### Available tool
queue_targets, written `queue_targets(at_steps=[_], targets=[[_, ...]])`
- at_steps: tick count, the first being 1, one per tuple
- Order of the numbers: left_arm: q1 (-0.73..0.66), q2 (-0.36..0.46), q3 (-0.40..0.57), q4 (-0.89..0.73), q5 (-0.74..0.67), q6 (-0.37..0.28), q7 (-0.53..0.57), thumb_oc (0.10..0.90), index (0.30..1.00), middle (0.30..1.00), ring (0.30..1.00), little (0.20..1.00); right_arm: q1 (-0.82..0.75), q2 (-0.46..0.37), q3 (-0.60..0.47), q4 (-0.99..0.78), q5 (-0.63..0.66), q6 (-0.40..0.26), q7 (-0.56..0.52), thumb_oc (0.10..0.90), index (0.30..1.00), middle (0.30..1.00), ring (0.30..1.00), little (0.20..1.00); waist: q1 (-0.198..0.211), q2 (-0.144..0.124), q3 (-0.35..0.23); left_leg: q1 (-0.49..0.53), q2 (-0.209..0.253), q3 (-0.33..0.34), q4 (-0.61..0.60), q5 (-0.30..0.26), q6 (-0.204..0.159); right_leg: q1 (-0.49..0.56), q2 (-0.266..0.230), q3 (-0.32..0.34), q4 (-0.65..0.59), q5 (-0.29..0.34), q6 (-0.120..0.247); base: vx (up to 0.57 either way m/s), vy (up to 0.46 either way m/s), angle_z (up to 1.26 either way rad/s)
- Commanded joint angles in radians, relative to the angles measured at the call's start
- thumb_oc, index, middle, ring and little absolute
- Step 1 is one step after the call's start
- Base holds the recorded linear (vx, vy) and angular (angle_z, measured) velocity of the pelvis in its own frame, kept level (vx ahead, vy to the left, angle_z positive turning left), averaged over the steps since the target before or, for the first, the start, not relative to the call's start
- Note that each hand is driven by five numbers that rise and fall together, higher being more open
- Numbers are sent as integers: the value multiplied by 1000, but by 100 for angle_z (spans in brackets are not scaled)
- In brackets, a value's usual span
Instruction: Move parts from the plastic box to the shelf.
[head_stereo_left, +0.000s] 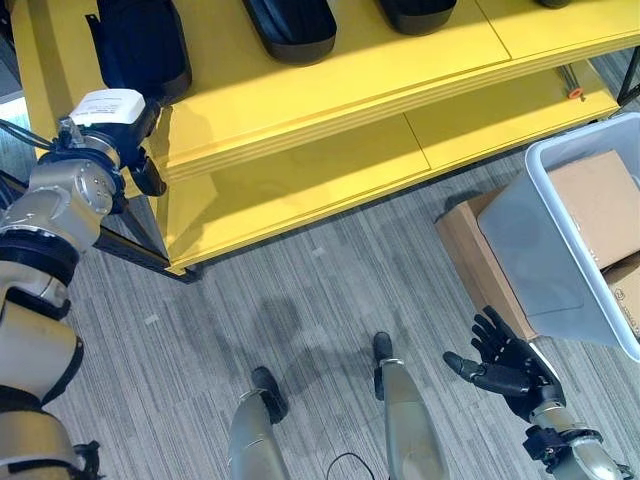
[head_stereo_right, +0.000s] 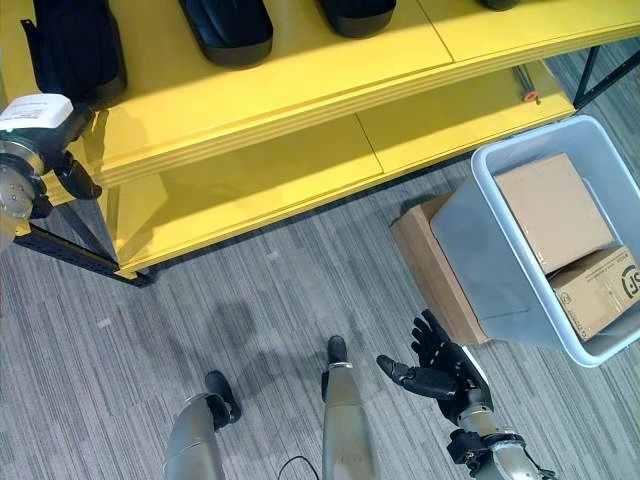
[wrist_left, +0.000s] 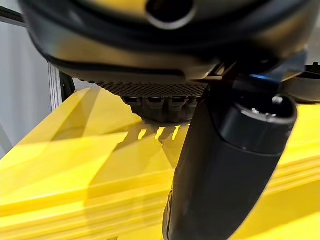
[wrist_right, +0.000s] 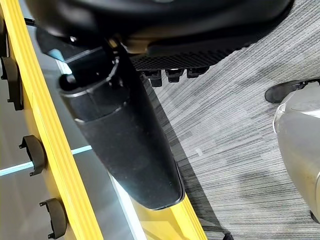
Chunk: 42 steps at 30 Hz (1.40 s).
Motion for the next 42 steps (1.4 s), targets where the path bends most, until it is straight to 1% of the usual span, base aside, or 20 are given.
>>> queue_targets(at_steps=[1,11,29,36,42], targets=[[-197,21,21,11,15,-4,93,900,1000,1000,1000,1000,11,-67,-65,-48,57,-69,19,900,1000,1000,1000,1000,-3,14,-43,-13,13,-59,-21,-18,12,50,19,6,-16,-39,-33,0,0,0],[-231,6,2,-1,13,-7,104,900,1000,1000,1000,1000,6,-74,-66,-46,62,-72,20,900,1000,1000,1000,1000,-5,17,-42,-17,12,-57,-18,-19,13,40,19,11,-9,-37,-32,0,0,0],[-237,-1,-1,7,0,-10,104,900,1000,1000,1000,1000,9,-77,-63,-44,64,-73,21,900,1000,1000,1000,1000,-7,22,-47,-27,17,-58,-1,-23,14,27,23,18,-5,-33,-32,-2,-2,-2],[-217,33,-5,21,10,-11,87,900,1000,1000,1000,1000,15,-80,-63,-48,59,-68,26,900,1000,1000,1000,1000,-2,25,-52,-18,15,-59,-6,-20,12,41,21,14,-5,-36,-33,0,0,0],[-184,76,3,70,22,-19,63,900,1000,1000,1000,1000,21,-86,-65,-58,51,-65,39,900,1000,1000,1000,1000,4,26,-58,1,14,-64,-15,-13,8,69,17,4,-9,-39,-33,-3,-2,1]])
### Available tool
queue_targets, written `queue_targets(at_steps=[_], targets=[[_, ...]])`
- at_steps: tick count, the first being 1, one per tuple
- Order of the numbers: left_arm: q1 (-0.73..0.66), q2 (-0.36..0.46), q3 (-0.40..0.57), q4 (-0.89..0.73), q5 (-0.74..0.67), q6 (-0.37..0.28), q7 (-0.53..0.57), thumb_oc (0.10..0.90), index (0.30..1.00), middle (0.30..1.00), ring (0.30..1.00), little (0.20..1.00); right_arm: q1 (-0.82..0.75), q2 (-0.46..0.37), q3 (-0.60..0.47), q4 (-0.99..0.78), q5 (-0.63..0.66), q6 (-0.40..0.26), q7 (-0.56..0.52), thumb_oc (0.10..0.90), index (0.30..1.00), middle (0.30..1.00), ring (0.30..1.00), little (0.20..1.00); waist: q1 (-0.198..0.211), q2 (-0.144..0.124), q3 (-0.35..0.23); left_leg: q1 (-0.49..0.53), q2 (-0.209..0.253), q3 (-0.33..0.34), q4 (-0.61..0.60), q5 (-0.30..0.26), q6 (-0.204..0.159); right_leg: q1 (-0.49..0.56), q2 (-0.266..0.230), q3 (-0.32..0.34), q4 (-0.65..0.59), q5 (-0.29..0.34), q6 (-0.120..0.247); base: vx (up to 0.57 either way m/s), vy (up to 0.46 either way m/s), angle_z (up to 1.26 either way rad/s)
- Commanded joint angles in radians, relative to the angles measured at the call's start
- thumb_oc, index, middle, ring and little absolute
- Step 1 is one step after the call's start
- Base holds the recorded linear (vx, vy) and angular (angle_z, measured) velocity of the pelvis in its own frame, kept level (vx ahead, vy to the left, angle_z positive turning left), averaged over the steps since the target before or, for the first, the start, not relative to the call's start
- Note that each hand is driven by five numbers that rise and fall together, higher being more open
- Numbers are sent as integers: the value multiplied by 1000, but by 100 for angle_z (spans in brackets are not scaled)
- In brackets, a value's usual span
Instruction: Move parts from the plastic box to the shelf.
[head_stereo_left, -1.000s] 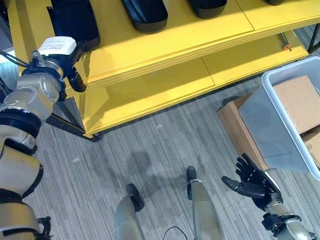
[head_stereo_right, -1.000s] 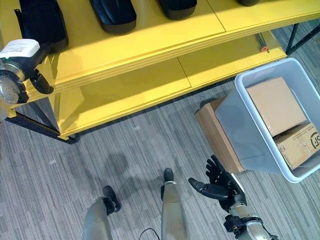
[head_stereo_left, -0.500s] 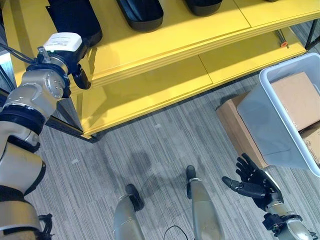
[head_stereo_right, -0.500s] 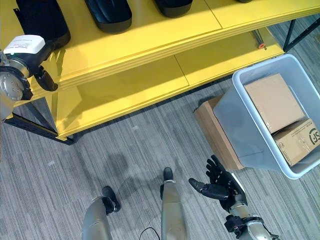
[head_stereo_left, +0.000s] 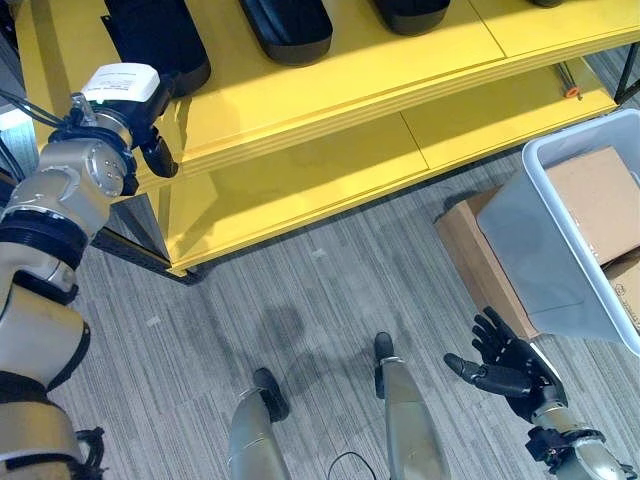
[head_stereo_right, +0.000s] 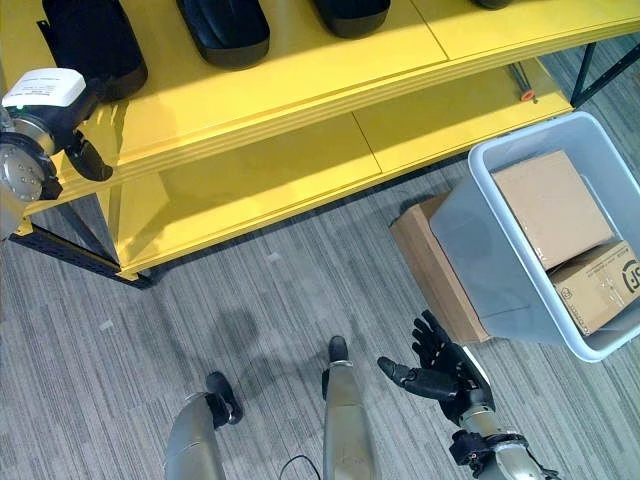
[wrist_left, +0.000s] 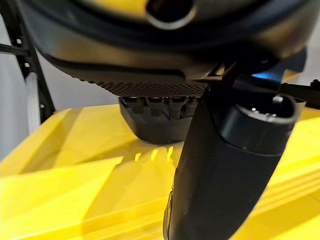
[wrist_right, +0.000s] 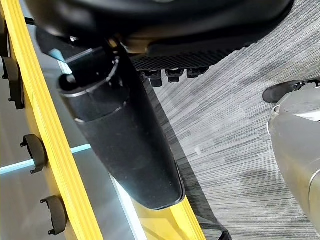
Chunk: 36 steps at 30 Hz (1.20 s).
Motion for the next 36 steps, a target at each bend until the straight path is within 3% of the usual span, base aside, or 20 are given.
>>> queue_targets(at_steps=[1,9,12,16,17,18,21,22,25,26,27,28,29,30,31,32,34,35,36], targets=[[-101,108,55,37,23,-1,42,900,1000,1000,1000,1000,18,-68,-67,-62,49,-65,31,900,1000,1000,1000,1000,-21,20,-55,17,3,-69,-57,-1,5,95,7,-20,-50,-38,-32,-17,-8,4],[-97,128,56,-25,-4,-34,42,900,1000,1000,1000,1000,33,-64,-78,-85,41,-75,46,900,1000,1000,1000,1000,-12,16,-63,66,-3,-78,-83,9,-3,154,3,-33,-67,-39,-29,-4,-19,11],[4,205,115,-237,-76,-66,10,900,1000,1000,1000,1000,49,-44,-92,-108,22,-81,55,900,1000,1000,1000,1000,9,16,-65,129,-10,-82,-118,19,-10,220,1,-44,-89,-43,-27,17,-33,7],[181,267,253,-395,-146,-83,-19,900,1000,1000,1000,1000,58,-28,-102,-124,1,-86,61,900,1000,1000,1000,1000,23,18,-63,187,-17,-84,-153,31,-14,281,1,-55,-112,-45,-25,23,-35,6],[262,284,320,-465,-180,-90,-30,900,1000,1000,1000,1000,62,-19,-105,-131,-5,-88,61,900,1000,1000,1000,1000,29,19,-65,210,-20,-84,-174,43,-17,302,0,-61,-122,-47,-25,-30,-50,7],[428,311,448,-563,-237,-102,-45,900,1000,1000,1000,1000,72,3,-112,-145,-16,-91,66,900,1000,1000,1000,1000,43,18,-71,238,-22,-82,-213,80,-11,329,3,-75,-142,-29,-30,-23,-67,7],[667,304,645,-654,-349,-119,-61,900,1000,1000,1000,1000,78,14,-119,-157,-24,-91,71,900,1000,1000,1000,1000,49,24,-82,287,-22,-83,-254,96,-15,374,10,-89,-161,-35,-32,7,-49,13],[909,245,833,-730,-493,-148,-70,900,1000,1000,1000,1000,83,26,-123,-169,-36,-93,73,900,1000,1000,1000,1000,60,29,-98,335,-18,-86,-303,118,-20,414,13,-104,-181,-38,-32,49,-77,21],[1177,109,970,-794,-746,-136,-135,900,1000,1000,1000,1000,77,44,-125,-176,-24,-92,69,900,1000,1000,1000,1000,68,40,-127,407,-8,-84,-371,148,-22,470,26,-121,-209,-45,-36,33,-68,1],[1255,82,1005,-843,-766,-127,-155,900,1000,1000,1000,1000,76,41,-122,-172,-28,-90,65,900,1000,1000,1000,1000,68,43,-137,437,-6,-84,-399,156,-24,492,30,-126,-219,-47,-38,12,-45,13],[1256,82,1006,-844,-766,-127,-155,900,1000,1000,1000,1000,76,41,-121,-172,-28,-90,65,900,1000,1000,1000,1000,67,43,-137,437,-6,-85,-399,156,-24,493,30,-126,-219,-47,-38,43,-68,18],[1375,-7,1042,-899,-834,-126,-167,900,1000,1000,1000,1000,79,38,-120,-180,-44,-89,68,900,1000,1000,1000,1000,74,48,-160,488,5,-79,-451,178,-28,528,42,-132,-233,-57,-43,29,-51,13],[1379,-8,1045,-900,-834,-126,-167,900,1000,1000,1000,1000,78,37,-118,-180,-44,-89,68,900,1000,1000,1000,1000,73,47,-160,489,5,-79,-453,179,-28,529,42,-132,-233,-57,-43,29,-111,9],[1480,-100,1076,-960,-898,-130,-178,900,1000,1000,1000,1000,82,32,-122,-189,-49,-95,66,900,1000,1000,1000,1000,79,54,-181,533,15,-78,-494,194,-29,553,59,-140,-232,-76,-50,-2,-62,5],[1483,-101,1079,-961,-898,-130,-179,900,1000,1000,1000,1000,82,31,-121,-189,-49,-95,66,900,1000,1000,1000,1000,77,56,-184,531,15,-78,-497,198,-29,551,60,-141,-235,-73,-50,-4,-139,1],[1551,-205,1076,-999,-966,-127,-179,900,1000,1000,1000,1000,79,18,-109,-186,-50,-100,61,900,1000,1000,1000,1000,83,60,-197,583,32,-72,-540,215,-30,568,80,-142,-213,-104,-60,-19,-125,-1],[1629,-304,1099,-1054,-942,-130,-177,900,1000,1000,1000,1000,91,8,-114,-200,-62,-101,67,900,1000,1000,1000,1000,92,64,-207,624,52,-67,-574,236,-28,583,102,-141,-184,-133,-71,-17,-130,-10],[1630,-304,1099,-1054,-942,-130,-177,900,1000,1000,1000,1000,91,8,-114,-200,-62,-101,67,900,1000,1000,1000,1000,92,64,-208,623,52,-67,-574,237,-28,582,102,-141,-184,-132,-72,-25,-203,-15],[1686,-394,1098,-1075,-972,-133,-194,900,1000,1000,1000,1000,96,0,-119,-202,-74,-102,73,900,1000,1000,1000,1000,100,65,-216,648,79,-69,-599,273,-35,602,133,-149,-157,-171,-91,-28,-160,-9]])
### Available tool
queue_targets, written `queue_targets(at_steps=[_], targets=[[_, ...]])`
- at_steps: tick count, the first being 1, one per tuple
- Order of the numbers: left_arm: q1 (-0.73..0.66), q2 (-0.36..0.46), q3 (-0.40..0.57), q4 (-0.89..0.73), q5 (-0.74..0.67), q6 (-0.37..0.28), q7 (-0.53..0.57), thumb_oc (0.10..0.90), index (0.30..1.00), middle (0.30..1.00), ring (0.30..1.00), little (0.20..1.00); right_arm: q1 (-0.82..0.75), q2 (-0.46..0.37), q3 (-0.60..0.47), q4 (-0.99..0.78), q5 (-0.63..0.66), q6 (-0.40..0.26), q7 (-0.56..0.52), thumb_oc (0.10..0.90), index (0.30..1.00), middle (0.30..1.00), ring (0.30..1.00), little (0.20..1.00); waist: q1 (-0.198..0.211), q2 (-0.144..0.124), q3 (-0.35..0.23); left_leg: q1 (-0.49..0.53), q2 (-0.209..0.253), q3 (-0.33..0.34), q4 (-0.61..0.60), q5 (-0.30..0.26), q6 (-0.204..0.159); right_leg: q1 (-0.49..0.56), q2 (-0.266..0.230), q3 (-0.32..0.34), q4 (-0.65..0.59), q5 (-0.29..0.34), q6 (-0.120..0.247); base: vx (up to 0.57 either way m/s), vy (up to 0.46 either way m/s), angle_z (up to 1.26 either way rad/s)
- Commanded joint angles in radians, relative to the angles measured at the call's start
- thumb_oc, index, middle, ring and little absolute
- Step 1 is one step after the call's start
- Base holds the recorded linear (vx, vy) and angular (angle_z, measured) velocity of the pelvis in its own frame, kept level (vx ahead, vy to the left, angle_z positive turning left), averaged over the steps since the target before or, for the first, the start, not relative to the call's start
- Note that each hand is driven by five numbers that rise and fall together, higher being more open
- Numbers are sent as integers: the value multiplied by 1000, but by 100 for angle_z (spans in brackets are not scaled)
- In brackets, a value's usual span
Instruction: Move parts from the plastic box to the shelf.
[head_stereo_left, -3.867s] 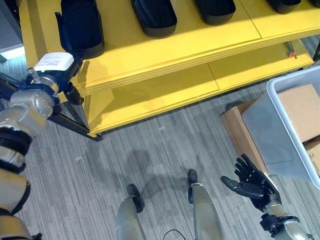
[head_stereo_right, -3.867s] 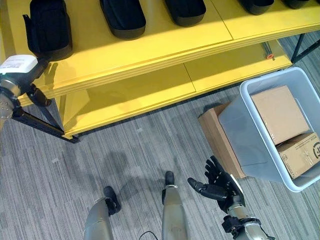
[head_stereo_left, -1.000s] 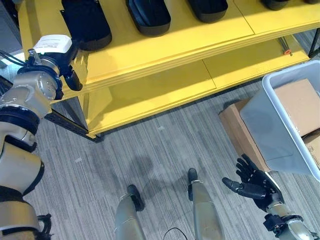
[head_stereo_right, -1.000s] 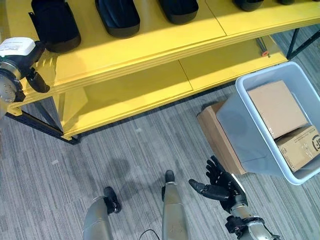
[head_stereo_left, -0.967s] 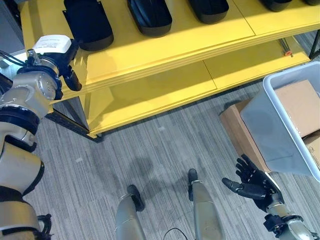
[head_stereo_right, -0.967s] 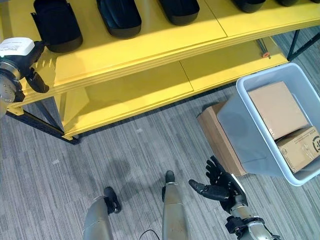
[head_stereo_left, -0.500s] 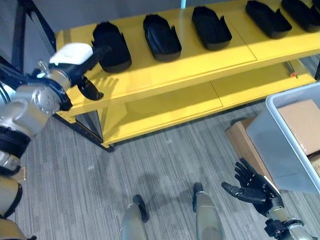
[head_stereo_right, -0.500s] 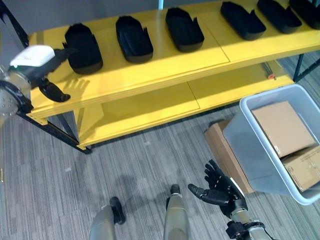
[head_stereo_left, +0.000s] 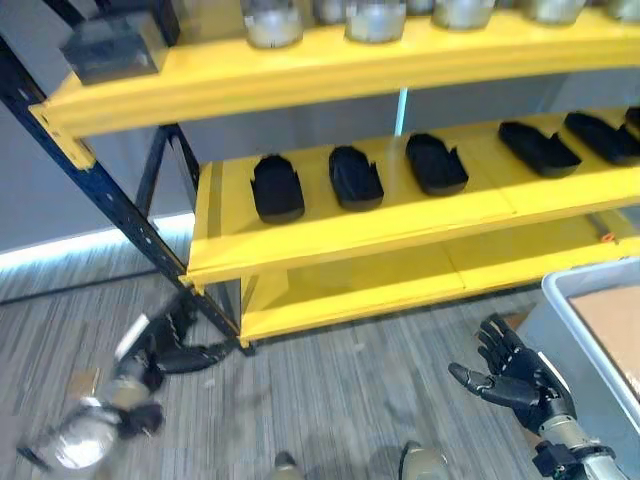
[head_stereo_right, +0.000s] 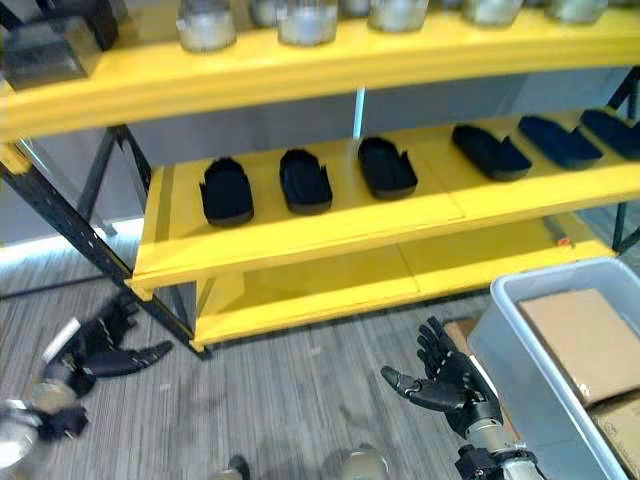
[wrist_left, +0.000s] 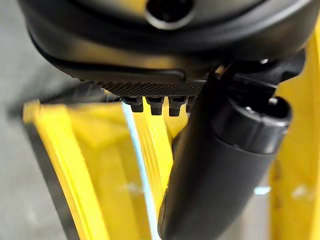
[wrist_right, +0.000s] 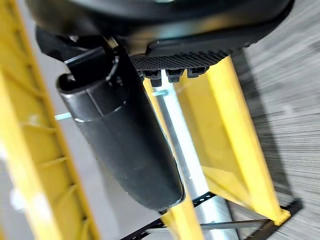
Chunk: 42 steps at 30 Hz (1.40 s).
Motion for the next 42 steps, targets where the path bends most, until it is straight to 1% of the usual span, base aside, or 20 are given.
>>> queue_targets(at_steps=[1,2,3,4,5,7,8,9,10,11,12,14,15,16,17,20,23,27,32,42], targets=[[-79,8,90,-71,-58,-100,-17,900,1000,1000,1000,1000,10,-61,-48,-137,-11,-100,19,900,1000,1000,1000,1000,-23,18,-85,-36,74,-46,-93,123,49,19,88,-5,14,-80,-43,-68,-302,-8],[-40,-83,75,-70,-107,-86,-21,900,1000,1000,1000,1000,21,-72,-57,-152,-19,-103,30,900,1000,1000,1000,1000,-15,21,-94,-31,96,-56,-115,158,45,28,117,-16,24,-99,-60,-121,-282,-5],[-14,-139,53,-94,-131,-78,-33,900,1000,1000,1000,1000,30,-81,-62,-140,-26,-107,30,900,1000,1000,1000,1000,-4,21,-91,-41,103,-75,-124,193,41,49,139,-33,21,-116,-77,-122,-282,-3],[-15,-139,53,-94,-131,-78,-33,900,1000,1000,1000,1000,30,-81,-62,-140,-26,-107,30,900,1000,1000,1000,1000,-5,24,-93,-44,105,-77,-126,195,40,47,142,-34,17,-113,-78,-133,-195,16],[-16,-151,32,-108,-143,-71,-36,900,1000,1000,1000,1000,30,-86,-66,-137,-34,-110,22,900,1000,1000,1000,1000,-2,23,-88,-57,102,-86,-129,220,40,60,148,-50,7,-114,-85,-94,-101,33],[-11,-150,9,-124,-169,-59,-56,900,1000,1000,1000,1000,41,-87,-83,-142,-32,-116,15,900,1000,1000,1000,1000,-3,14,-80,-81,88,-63,-112,230,48,82,150,-73,-21,-103,-98,-129,-132,48],[-3,-157,8,-134,-162,-64,-55,900,1000,1000,1000,1000,50,-89,-92,-143,-38,-120,13,900,1000,1000,1000,1000,-4,2,-72,-96,74,-34,-84,221,54,96,143,-83,-41,-91,-102,-129,-93,56],[6,-168,4,-145,-176,-61,-53,900,1000,1000,1000,1000,52,-90,-93,-140,-45,-122,13,900,1000,1000,1000,1000,-2,-1,-69,-101,58,-35,-70,212,57,100,138,-85,-59,-79,-100,-153,-79,68],[16,-181,-2,-150,-202,-57,-66,900,1000,1000,1000,1000,50,-91,-89,-132,-44,-121,13,900,1000,1000,1000,1000,4,-10,-65,-105,6,-60,-17,159,72,101,133,-78,-93,-56,-97,-98,-37,49],[16,-181,-1,-150,-202,-57,-66,900,1000,1000,1000,1000,50,-91,-89,-132,-44,-121,13,900,1000,1000,1000,1000,3,-10,-65,-107,6,-61,-11,155,73,102,133,-78,-93,-56,-96,-109,-23,32],[17,-184,-12,-162,-187,-57,-63,900,1000,1000,1000,1000,43,-91,-81,-124,-48,-121,20,900,1000,1000,1000,1000,7,-25,-70,-112,-76,-91,38,78,93,104,117,-75,-140,-22,-86,-83,22,8],[6,-182,-36,-160,-203,-54,-75,900,1000,1000,1000,1000,26,-80,-56,-109,-48,-121,20,900,1000,1000,1000,1000,-2,-35,-81,-85,-115,-72,65,1,110,106,101,-84,-187,6,-76,-96,49,11],[-3,-187,-52,-147,-203,-55,-67,900,1000,1000,1000,1000,15,-73,-43,-99,-45,-121,17,900,1000,1000,1000,1000,-4,-33,-89,-63,-135,-75,50,-18,114,104,99,-83,-201,17,-70,-47,50,13],[-3,-187,-52,-147,-203,-55,-67,900,1000,1000,1000,1000,15,-73,-43,-99,-45,-121,17,900,1000,1000,1000,1000,-5,-33,-90,-63,-135,-75,50,-18,114,103,98,-83,-201,17,-70,-24,135,5],[-8,-189,-78,-137,-185,-59,-66,900,1000,1000,1000,1000,5,-65,-21,-92,-36,-124,11,900,1000,1000,1000,1000,-15,-22,-103,-21,-149,-61,-41,0,120,97,96,-95,-225,51,-53,-2,143,2],[-6,-199,-126,-113,-171,-57,-76,900,1000,1000,1000,1000,-10,-49,26,-55,-49,-118,6,900,1000,1000,1000,1000,-13,-19,-123,24,-170,-65,-137,8,121,92,82,-81,-258,85,-28,-4,168,1],[-13,-203,-152,-84,-140,-61,-69,900,1000,1000,1000,1000,-33,-34,67,-33,-49,-110,-2,900,1000,1000,1000,1000,-11,-27,-146,41,-178,-55,-195,23,120,93,67,-82,-304,120,-6,9,121,-13],[-52,-224,-180,-30,-102,-79,-38,900,1000,1000,1000,1000,-95,-17,136,12,-57,-112,-31,900,1000,1000,1000,1000,1,-39,-155,55,-195,-47,-237,28,129,89,52,-64,-341,154,14,-4,100,0],[-96,-225,-203,10,-52,-99,-17,900,1000,1000,1000,1000,-143,0,192,45,-53,-107,-46,900,1000,1000,1000,1000,10,-55,-160,69,-206,-36,-247,20,138,99,37,-57,-349,164,27,22,51,-5],[-96,-223,-183,41,15,-117,12,900,1000,1000,1000,1000,-140,3,211,56,-51,-102,-51,900,1000,1000,1000,1000,6,-71,-185,89,-203,-16,-252,7,137,115,30,-45,-370,176,41,20,18,-5]])
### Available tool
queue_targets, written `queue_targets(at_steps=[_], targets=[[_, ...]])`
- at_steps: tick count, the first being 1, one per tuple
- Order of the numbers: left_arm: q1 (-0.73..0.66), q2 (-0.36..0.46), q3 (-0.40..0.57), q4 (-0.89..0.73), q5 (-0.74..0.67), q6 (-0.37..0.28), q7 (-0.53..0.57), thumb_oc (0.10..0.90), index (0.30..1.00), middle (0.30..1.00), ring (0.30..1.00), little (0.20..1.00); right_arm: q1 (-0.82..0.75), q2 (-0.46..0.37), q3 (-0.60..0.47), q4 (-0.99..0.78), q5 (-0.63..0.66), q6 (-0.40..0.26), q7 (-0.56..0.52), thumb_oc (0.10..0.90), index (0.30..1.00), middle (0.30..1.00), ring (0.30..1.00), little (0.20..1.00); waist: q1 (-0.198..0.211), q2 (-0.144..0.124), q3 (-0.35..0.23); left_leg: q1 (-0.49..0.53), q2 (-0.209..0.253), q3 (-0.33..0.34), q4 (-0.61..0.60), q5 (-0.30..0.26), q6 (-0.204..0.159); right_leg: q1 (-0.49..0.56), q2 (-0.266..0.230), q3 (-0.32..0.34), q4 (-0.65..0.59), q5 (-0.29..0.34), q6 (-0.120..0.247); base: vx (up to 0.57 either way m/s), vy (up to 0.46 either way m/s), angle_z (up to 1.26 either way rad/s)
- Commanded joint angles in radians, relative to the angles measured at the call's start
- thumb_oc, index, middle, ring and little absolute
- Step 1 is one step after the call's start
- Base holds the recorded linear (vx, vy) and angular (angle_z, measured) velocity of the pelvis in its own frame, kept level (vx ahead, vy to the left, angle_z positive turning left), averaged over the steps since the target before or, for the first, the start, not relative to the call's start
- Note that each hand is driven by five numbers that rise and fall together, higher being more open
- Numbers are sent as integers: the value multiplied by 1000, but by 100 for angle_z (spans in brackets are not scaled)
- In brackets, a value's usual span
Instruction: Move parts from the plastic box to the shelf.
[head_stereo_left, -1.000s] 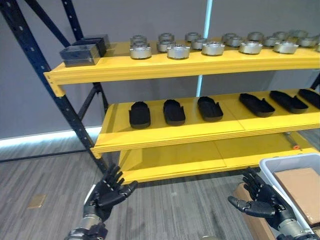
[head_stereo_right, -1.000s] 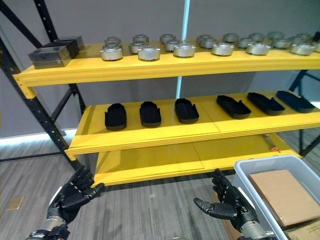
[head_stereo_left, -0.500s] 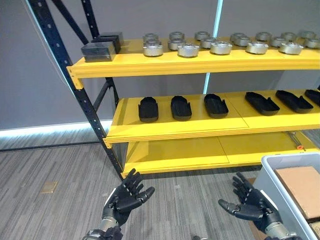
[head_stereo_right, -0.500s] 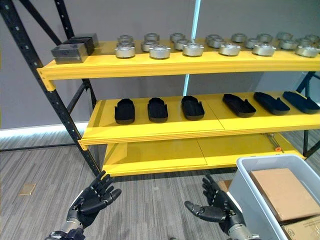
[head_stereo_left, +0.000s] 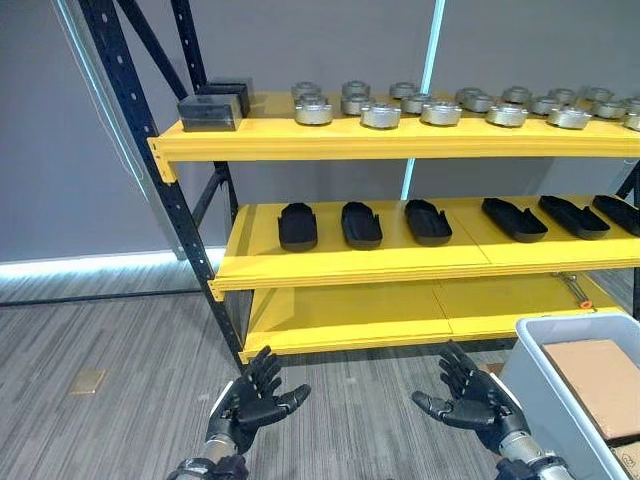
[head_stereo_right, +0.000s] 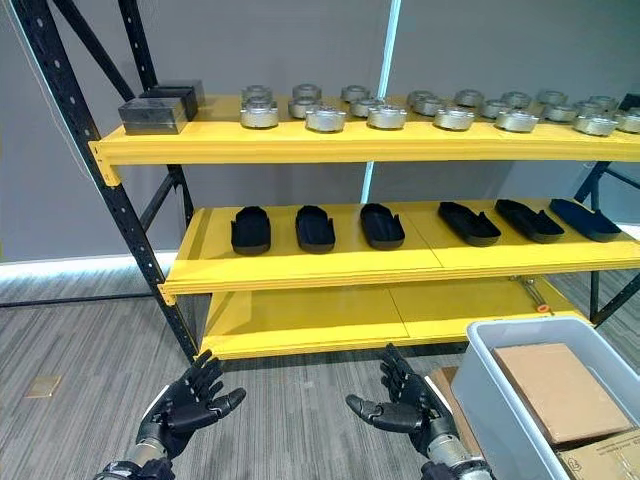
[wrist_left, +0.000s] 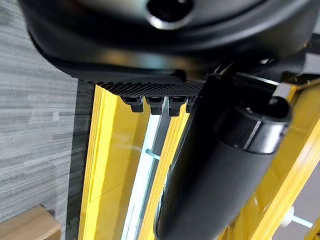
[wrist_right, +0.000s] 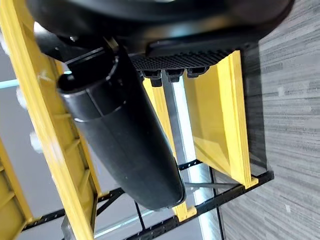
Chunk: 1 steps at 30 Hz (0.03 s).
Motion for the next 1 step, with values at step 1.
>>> queue_targets(at_steps=[1], targets=[[-90,-1,59,-55,17,-125,4,900,1000,1000,1000,1000,-117,-20,7,-36,13,-92,8,900,1000,1000,1000,1000,-9,-12,-18,-14,23,-16,-4,-21,-9,72,-8,13,-26,19,17,0,0,0]])
